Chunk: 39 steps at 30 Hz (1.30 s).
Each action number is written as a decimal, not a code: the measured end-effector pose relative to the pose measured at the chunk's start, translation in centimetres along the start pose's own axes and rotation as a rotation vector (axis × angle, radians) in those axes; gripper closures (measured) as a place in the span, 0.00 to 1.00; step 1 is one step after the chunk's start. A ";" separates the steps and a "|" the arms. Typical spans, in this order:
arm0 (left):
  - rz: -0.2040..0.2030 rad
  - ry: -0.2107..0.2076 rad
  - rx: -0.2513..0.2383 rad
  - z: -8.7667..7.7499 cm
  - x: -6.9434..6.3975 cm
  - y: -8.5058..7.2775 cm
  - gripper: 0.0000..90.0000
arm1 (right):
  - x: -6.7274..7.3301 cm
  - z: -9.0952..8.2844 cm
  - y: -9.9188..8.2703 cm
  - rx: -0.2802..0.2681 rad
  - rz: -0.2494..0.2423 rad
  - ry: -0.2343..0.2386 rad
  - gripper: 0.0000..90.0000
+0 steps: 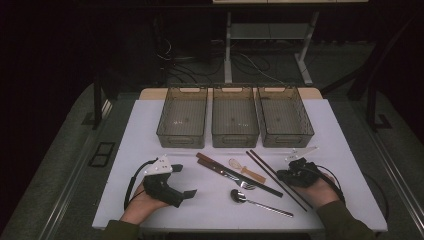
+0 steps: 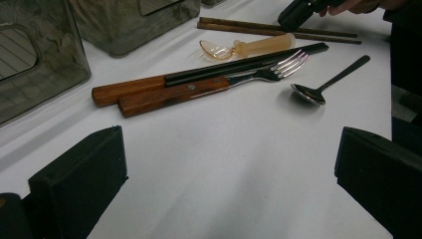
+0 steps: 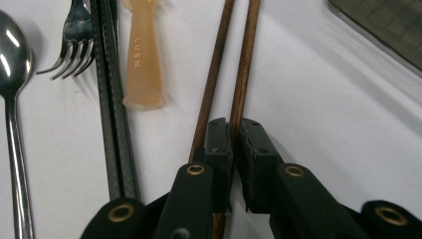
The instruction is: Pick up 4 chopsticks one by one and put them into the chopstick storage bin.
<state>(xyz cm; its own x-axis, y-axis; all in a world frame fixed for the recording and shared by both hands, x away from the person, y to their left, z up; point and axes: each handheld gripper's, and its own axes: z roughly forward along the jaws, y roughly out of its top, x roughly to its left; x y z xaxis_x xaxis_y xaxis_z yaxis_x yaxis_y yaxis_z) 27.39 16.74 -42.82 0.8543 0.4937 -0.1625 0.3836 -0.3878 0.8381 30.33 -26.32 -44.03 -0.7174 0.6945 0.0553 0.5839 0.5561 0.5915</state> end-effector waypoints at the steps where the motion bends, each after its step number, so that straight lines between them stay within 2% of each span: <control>1: 0.000 0.000 0.000 0.0 0.0 0.0 0.00 | 0.0 0.0 0.0 0.000 0.000 0.000 0.93; 8: 0.002 -0.001 0.000 0.1 -0.1 0.0 0.00 | 0.3 0.0 0.0 0.000 0.013 -0.023 0.95; 16: 0.003 -0.005 -0.001 0.1 -0.1 0.0 0.00 | -0.2 -0.1 -0.1 -0.009 0.034 -0.049 0.95; 22: 0.005 -0.004 -0.002 0.1 -0.1 0.0 0.00 | -0.6 -0.6 -0.1 -0.035 0.047 -0.024 0.95; 32: 0.011 -0.010 0.004 0.1 -0.1 0.0 0.00 | -0.7 -1.1 0.0 -0.048 0.012 0.007 0.95; 39: 0.013 -0.015 0.004 0.2 -0.1 -0.2 0.00 | -0.8 -1.6 0.3 -0.075 -0.002 0.049 0.95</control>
<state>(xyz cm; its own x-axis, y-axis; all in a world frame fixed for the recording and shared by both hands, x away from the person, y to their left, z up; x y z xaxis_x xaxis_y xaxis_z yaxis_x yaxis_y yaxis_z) 27.28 16.62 -43.02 0.8647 0.4764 -0.1593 0.3732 -0.3971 0.8384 30.46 -27.42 -42.66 -0.7372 0.6693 0.0928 0.5542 0.5203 0.6498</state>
